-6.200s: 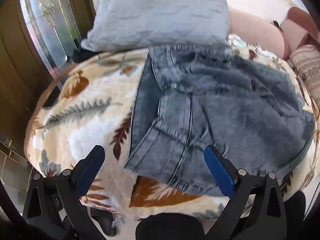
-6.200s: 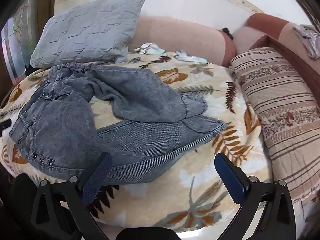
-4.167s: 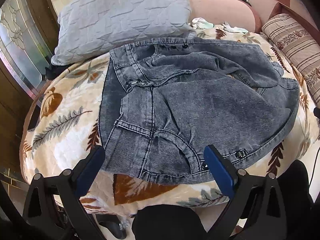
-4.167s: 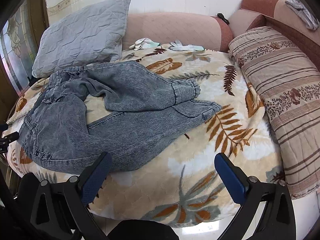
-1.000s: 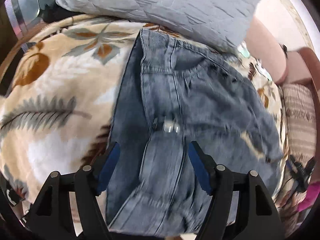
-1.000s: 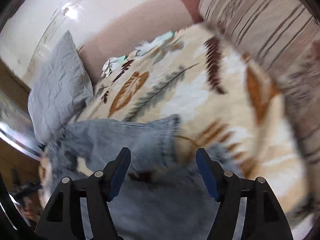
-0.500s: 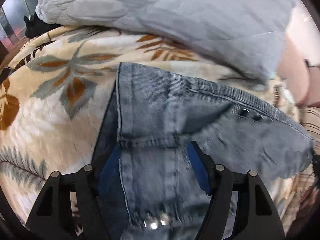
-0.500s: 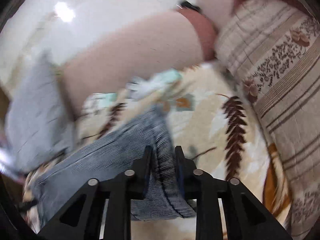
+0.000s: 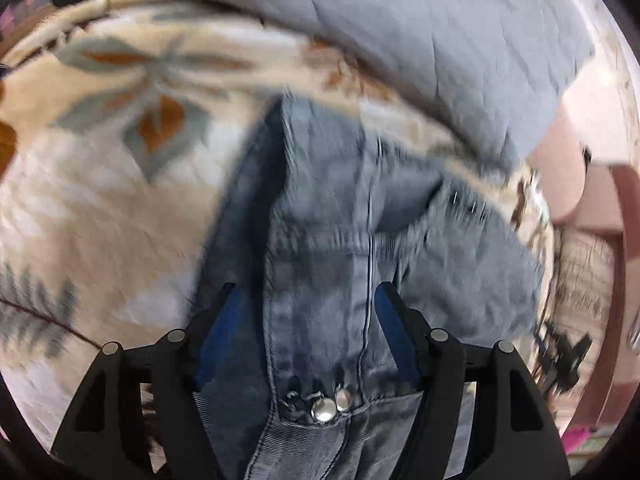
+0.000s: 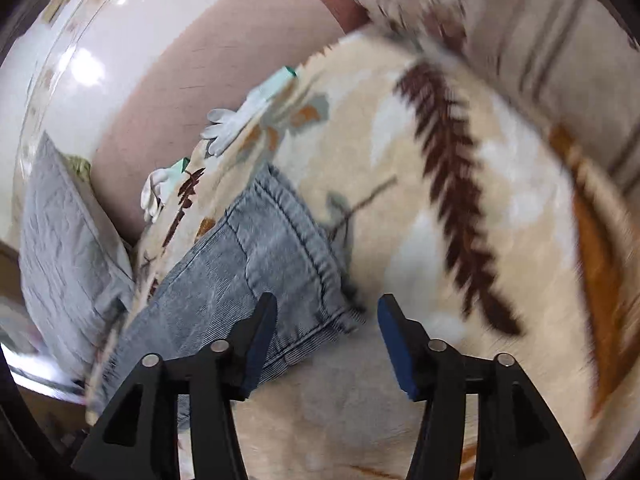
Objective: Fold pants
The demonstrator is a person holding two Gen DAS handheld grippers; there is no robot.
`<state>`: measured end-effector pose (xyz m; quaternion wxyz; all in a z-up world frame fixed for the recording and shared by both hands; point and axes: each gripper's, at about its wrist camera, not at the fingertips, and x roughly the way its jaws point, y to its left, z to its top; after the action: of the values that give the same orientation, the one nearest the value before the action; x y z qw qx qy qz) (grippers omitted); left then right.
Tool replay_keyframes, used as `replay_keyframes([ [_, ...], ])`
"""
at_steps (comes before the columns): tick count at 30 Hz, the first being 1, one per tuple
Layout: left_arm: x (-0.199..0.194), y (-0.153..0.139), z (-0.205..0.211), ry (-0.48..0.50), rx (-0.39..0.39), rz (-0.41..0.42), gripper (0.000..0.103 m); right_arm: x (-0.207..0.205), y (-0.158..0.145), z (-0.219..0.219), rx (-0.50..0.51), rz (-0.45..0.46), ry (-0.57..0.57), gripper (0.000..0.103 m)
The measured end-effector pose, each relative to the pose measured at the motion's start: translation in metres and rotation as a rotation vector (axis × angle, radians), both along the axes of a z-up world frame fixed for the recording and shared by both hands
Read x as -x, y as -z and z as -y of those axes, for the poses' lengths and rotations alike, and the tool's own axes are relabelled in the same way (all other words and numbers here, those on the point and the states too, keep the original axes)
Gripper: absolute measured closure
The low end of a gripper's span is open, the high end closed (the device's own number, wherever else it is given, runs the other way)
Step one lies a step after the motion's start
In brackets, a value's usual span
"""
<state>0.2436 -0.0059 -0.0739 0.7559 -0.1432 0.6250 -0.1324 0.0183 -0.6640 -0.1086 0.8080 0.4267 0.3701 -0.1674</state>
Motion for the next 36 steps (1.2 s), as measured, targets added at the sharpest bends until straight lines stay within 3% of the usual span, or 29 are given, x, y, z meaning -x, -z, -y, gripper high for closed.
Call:
replay_keyframes([
  [2, 0.005, 0.009, 0.01, 0.015, -0.019, -0.014, 0.033, -0.005, 0.009, -0.007, -0.028, 0.013, 0.006, 0.044],
  [3, 0.007, 0.005, 0.016, 0.013, -0.042, 0.018, 0.033, -0.009, 0.009, -0.013, 0.009, 0.01, 0.004, 0.044],
  [4, 0.008, 0.002, 0.02, 0.021, -0.039, 0.032, 0.035, -0.013, 0.006, -0.016, 0.04, 0.003, -0.003, 0.055],
  [5, 0.009, -0.003, 0.024, 0.022, -0.027, 0.038, 0.043, -0.018, 0.002, -0.019, 0.081, -0.009, -0.024, 0.088],
  [6, 0.009, -0.009, 0.026, 0.019, -0.001, 0.046, 0.068, -0.024, -0.006, -0.023, 0.118, -0.008, -0.062, 0.087],
  [7, 0.008, -0.013, 0.027, 0.023, 0.022, 0.049, 0.079, -0.024, -0.014, -0.026, 0.151, 0.006, -0.068, 0.087],
  [8, 0.008, -0.018, 0.03, 0.025, 0.013, 0.063, 0.079, -0.02, -0.026, -0.027, 0.188, 0.034, -0.066, 0.087],
  [10, 0.004, -0.015, 0.04, 0.035, -0.084, 0.087, 0.078, -0.012, -0.036, -0.023, 0.216, 0.053, -0.038, 0.087],
  [12, -0.002, 0.004, 0.044, 0.043, -0.163, 0.059, 0.079, -0.007, -0.019, -0.011, 0.219, -0.024, -0.017, 0.086],
  [14, -0.004, 0.01, 0.043, 0.045, -0.151, 0.067, 0.079, -0.006, 0.006, -0.006, 0.198, -0.118, -0.017, 0.084],
  [15, -0.004, 0.008, 0.043, 0.042, -0.152, 0.067, 0.079, -0.003, 0.011, -0.007, 0.201, -0.122, -0.019, 0.084],
  [17, -0.002, 0.003, 0.04, 0.045, -0.144, 0.054, 0.079, 0.0, 0.001, -0.014, 0.232, -0.106, -0.016, 0.075],
  [20, 0.003, -0.011, 0.019, 0.022, -0.134, 0.054, 0.079, 0.011, -0.013, -0.014, 0.188, -0.077, -0.014, 0.072],
  [21, 0.009, -0.016, 0.006, 0.019, -0.124, 0.064, 0.076, 0.021, -0.023, -0.014, 0.193, -0.053, -0.01, 0.071],
  [23, 0.021, -0.026, -0.015, 0.016, -0.105, 0.066, 0.067, 0.034, -0.036, -0.015, 0.185, -0.021, -0.025, 0.054],
  [25, 0.035, -0.031, -0.032, 0.033, -0.104, 0.066, 0.051, 0.052, -0.049, -0.025, 0.188, 0.005, -0.049, 0.048],
  [28, 0.063, -0.035, -0.045, 0.078, -0.073, 0.05, 0.045, 0.084, -0.055, -0.039, 0.174, 0.02, -0.109, 0.043],
  [29, 0.073, -0.034, -0.048, 0.097, -0.039, 0.04, 0.044, 0.093, -0.053, -0.043, 0.163, 0.015, -0.132, 0.038],
  [33, 0.1, -0.019, -0.04, 0.137, 0.013, 0.011, 0.042, 0.126, -0.03, -0.056, 0.195, -0.119, -0.188, 0.038],
  [36, 0.117, -0.004, -0.038, 0.148, 0.053, -0.032, 0.04, 0.138, -0.012, -0.058, 0.176, -0.149, -0.179, 0.038],
])
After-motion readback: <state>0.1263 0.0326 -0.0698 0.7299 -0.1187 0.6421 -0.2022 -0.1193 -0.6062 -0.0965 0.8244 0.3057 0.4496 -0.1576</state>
